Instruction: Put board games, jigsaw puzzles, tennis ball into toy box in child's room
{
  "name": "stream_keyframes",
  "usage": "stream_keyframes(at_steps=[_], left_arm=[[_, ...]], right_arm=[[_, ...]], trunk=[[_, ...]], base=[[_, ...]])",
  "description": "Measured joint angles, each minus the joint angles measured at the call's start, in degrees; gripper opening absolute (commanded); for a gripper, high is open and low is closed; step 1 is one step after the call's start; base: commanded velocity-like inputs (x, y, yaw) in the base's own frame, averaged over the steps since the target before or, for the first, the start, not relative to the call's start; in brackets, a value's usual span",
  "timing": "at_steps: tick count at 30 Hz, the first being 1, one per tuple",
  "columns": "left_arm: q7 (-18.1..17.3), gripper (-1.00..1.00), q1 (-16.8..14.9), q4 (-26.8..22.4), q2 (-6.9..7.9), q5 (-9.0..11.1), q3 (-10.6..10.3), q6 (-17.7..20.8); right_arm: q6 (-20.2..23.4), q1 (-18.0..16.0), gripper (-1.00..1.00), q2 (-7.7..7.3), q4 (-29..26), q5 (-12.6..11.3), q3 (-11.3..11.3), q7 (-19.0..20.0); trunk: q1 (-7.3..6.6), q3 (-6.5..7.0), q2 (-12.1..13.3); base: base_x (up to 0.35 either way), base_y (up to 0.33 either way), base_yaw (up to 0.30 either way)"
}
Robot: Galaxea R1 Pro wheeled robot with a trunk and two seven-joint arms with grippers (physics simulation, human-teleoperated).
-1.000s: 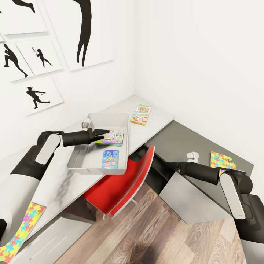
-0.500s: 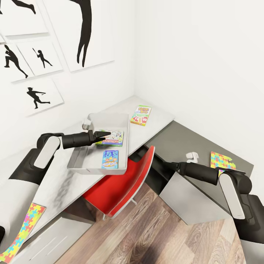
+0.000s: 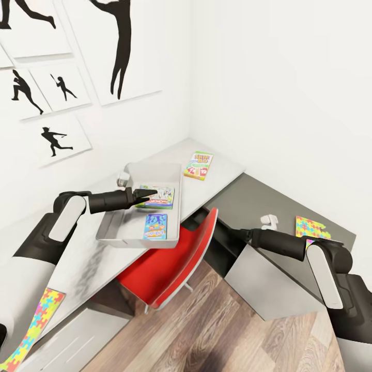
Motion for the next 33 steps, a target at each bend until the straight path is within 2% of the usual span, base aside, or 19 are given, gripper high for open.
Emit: stream_keyframes(at_steps=[9,23,33], left_arm=[[0.23,1.0,0.51,-1.79,-0.05,-0.19,-0.04,0.03],[5.2,1.0,2.78,-4.82,-0.86,0.03,0.02,0.09],[6.71,1.0,3.79,-7.86,-1.02,0.04,0.21,0.1]], right_arm=[[0.0,0.0,1.0,0.08,0.0,0.14,0.05,-0.2],[0.0,0.0,1.0,0.17,0.0,0.29,0.26,-0.34],[0.01,0.0,1.0,0.18,0.0,0.29,0.38,-1.49]], trunk=[[0.0,0.81,0.0],[0.0,2.11,0.0],[0.0,3.04,0.0]], base=[[0.0,0.0,0.0],[0.0,0.0,0.0],[0.0,0.0,0.0]])
